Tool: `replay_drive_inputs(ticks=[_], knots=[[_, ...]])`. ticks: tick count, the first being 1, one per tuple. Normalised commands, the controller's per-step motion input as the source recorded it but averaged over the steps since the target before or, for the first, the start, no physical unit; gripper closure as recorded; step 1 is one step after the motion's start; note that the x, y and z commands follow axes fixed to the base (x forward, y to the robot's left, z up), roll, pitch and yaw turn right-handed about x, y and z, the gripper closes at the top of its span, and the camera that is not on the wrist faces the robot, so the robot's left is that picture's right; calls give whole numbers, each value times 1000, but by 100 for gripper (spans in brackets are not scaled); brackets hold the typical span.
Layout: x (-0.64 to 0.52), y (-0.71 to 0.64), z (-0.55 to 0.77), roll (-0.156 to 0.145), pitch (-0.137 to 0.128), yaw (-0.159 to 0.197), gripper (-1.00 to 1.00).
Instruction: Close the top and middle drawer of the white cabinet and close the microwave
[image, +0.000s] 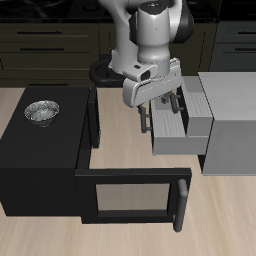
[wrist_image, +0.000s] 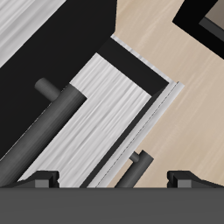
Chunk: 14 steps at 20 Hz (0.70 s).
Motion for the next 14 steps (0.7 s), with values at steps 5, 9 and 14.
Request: replay_drive_inputs(ticks=[5, 9, 14], knots=[[16, 275, -41, 43, -10, 30, -100], [3, 304, -73, 36, -3, 27, -100], [18, 322, -55, 47, -21, 31, -100]])
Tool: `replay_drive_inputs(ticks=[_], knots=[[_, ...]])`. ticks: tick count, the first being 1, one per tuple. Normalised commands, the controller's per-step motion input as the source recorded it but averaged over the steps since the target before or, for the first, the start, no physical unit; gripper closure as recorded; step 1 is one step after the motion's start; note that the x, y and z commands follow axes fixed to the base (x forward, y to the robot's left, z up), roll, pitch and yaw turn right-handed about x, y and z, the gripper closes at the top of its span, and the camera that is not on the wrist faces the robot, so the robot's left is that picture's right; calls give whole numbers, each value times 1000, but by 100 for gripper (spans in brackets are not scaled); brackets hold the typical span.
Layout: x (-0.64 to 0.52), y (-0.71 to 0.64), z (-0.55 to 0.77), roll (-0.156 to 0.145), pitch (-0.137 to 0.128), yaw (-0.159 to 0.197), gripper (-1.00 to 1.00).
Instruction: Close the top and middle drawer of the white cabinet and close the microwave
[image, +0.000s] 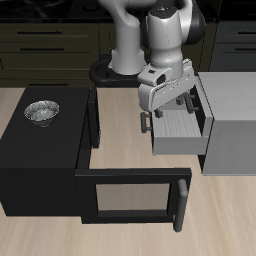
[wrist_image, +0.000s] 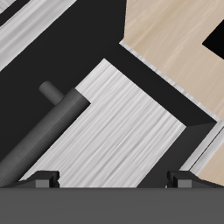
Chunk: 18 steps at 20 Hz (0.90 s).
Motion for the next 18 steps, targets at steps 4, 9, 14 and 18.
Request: replay_drive_inputs(ticks=[4, 9, 14, 18], knots=[[26, 303, -126, 48, -1, 34, -100], [13, 247, -46, 31, -7, 10, -100], [2, 203, -34, 25, -14, 12, -100], [-34, 180, 20, 31, -22, 16, -100]])
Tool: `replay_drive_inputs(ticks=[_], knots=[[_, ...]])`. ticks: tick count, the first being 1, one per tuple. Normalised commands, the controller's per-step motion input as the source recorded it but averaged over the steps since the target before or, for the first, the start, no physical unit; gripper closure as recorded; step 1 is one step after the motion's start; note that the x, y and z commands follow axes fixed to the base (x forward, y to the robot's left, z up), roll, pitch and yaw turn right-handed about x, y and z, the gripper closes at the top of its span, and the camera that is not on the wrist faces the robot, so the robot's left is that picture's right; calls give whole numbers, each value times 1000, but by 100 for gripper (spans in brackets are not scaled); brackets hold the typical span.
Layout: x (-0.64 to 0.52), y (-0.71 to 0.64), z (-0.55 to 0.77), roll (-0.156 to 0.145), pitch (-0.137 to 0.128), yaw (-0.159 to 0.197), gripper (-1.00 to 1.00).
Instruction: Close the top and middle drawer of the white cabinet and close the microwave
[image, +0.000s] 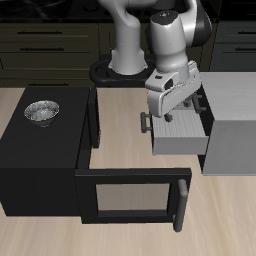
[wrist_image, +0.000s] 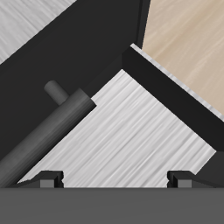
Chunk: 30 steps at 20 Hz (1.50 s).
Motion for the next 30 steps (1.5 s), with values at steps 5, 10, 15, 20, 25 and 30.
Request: replay_drive_inputs(ticks=[5, 10, 15, 20, 25, 30], knots=[[-23, -69, 101, -1, 4, -10, -100], [3, -318, 172, -44, 27, -45, -100], [25, -481, 182, -70, -15, -10, -100], [26, -475, 80, -68, -7, 6, -100], [41, -490, -12, -73, -1, 2, -100], [47, -418, -109, -66, 10, 3, -100]])
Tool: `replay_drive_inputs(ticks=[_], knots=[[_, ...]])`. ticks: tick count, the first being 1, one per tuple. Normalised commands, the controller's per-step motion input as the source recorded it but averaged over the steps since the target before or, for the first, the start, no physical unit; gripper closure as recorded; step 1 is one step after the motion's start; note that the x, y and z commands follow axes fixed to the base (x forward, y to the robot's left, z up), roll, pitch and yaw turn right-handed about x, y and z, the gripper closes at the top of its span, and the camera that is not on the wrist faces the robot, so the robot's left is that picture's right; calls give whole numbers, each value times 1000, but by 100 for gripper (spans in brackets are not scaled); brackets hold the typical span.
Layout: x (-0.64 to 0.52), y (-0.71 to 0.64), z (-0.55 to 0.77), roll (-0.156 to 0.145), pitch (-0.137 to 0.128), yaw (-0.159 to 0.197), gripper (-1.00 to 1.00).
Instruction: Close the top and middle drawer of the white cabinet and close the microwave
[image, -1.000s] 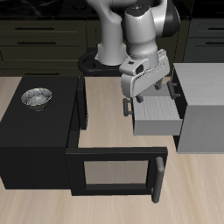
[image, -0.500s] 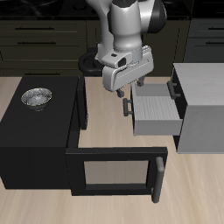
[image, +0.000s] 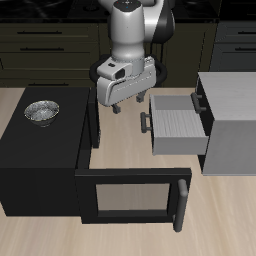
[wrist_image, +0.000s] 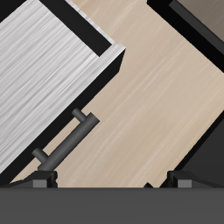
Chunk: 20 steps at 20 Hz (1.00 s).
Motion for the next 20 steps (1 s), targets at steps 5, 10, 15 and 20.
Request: replay_drive_inputs(ticks=[5, 10, 15, 20], knots=[[57, -260, -101, -47, 8, 1, -100], [46, -118, -83, -29, 6, -8, -100], [65, -36, -186, -13, 16, 8, -100], [35, -5, -210, 2, 28, 12, -100]])
